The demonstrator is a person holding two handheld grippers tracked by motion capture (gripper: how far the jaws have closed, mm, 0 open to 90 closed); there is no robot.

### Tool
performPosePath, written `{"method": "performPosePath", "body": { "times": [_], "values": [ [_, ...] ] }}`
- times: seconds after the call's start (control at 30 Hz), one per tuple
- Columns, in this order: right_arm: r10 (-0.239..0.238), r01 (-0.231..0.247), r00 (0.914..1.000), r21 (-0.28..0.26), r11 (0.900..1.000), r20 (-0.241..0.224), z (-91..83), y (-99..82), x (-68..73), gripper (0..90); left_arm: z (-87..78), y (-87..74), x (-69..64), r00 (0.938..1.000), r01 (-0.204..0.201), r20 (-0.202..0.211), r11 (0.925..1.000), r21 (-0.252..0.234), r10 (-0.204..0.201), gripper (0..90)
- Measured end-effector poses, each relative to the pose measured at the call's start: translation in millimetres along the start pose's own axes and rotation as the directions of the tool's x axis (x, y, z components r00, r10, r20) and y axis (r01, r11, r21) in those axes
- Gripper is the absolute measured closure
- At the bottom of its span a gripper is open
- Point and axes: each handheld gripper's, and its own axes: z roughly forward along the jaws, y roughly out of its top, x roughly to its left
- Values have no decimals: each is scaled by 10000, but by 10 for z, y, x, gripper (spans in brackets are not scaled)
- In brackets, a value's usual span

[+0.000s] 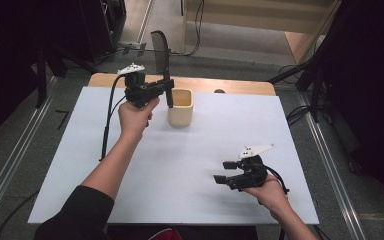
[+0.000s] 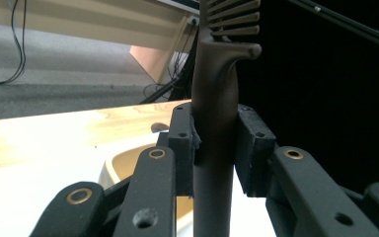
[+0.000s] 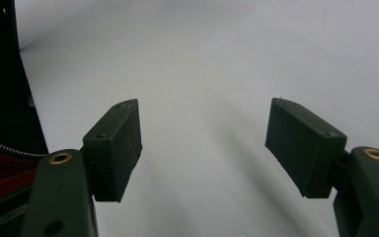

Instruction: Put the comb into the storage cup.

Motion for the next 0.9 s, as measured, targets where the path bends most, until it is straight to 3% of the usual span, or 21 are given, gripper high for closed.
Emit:
{"method": "performPosePath", "body": {
  "times": [0.1,0.9],
  "values": [
    [26,-26,10000,-54,10000,-31,-1,-5,2,279,44,40,45,9996,294,23,9995,-135,-294,735],
    [-59,56,9998,-185,9998,-203,4,-7,-9,281,466,24,121,9985,-424,-352,9991,-44,423,734]
  ]
}}
